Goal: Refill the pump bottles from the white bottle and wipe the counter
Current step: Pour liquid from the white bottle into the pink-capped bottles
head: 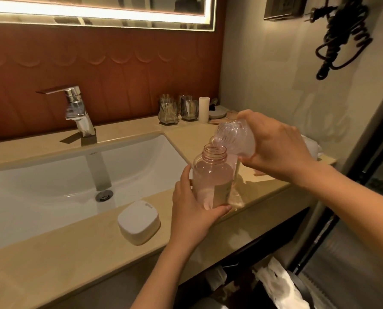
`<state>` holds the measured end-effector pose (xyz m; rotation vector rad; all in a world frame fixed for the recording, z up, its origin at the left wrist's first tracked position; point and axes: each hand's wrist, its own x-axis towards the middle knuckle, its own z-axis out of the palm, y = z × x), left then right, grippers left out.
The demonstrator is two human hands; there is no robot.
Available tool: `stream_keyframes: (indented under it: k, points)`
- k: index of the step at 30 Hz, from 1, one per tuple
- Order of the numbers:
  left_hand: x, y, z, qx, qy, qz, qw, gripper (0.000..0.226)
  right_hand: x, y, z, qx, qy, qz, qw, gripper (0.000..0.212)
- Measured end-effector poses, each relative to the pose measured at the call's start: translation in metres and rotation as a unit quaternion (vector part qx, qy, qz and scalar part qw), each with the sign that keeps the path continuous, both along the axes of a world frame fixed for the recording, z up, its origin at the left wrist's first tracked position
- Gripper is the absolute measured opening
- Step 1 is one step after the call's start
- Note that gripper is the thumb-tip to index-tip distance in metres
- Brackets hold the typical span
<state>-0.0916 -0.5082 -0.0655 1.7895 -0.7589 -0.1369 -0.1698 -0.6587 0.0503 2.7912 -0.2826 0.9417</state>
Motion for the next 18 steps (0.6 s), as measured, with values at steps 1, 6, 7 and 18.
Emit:
stream_keyframes:
  k: [1,6,7,18]
  points:
    - [0.001,-0.001,0.0,0.004,-0.007,0.004,1.0,0.116,0.001,0.0,0.001,-0.003,-0.002,0.008,1.0,0.059]
    - [0.01,-0.008,-0.004,0.033,-0.037,0.017,0.999,0.116,0.001,-0.004,0.006,-0.012,-0.018,0.059,0.998,0.062]
    - [0.011,-0.008,-0.005,0.034,-0.032,0.017,0.999,0.116,0.001,-0.005,0.007,-0.014,-0.023,0.071,0.997,0.062]
    - [0.016,-0.011,-0.008,0.027,-0.067,0.017,0.997,0.113,0.009,-0.008,0.008,-0.06,-0.032,0.069,0.995,0.058]
